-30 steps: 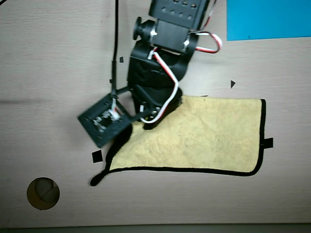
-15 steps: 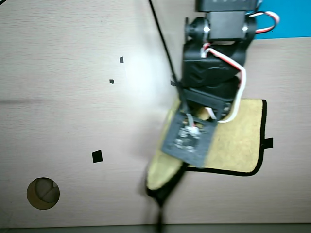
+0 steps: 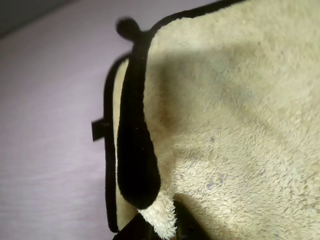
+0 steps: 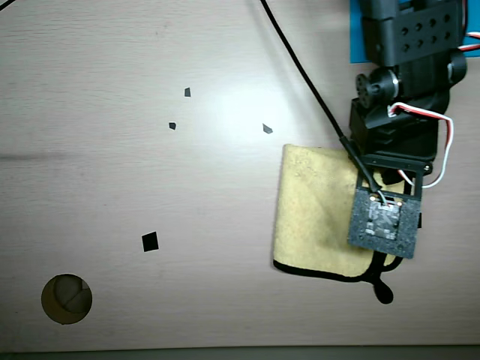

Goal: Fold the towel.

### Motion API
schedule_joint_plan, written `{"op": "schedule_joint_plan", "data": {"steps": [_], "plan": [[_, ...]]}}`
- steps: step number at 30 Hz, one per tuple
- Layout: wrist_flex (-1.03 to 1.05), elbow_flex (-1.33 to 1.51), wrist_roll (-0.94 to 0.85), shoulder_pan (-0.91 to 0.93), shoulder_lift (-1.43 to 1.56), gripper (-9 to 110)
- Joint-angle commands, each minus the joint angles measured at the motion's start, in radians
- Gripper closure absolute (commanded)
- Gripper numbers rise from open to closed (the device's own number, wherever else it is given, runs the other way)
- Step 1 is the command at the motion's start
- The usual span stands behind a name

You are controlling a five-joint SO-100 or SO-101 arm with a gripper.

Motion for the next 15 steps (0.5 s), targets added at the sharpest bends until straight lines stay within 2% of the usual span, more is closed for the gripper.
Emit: {"op": "schedule_joint_plan", "data": {"steps": [1, 8, 15], "plan": [[-0.017, -0.084, 0.054, -0.052, -0.005, 101], [-0.002, -0.181, 0.034, -0.081, -0.035, 101], [0.0, -0.141, -0.006, -0.089, -0.04, 101]]}}
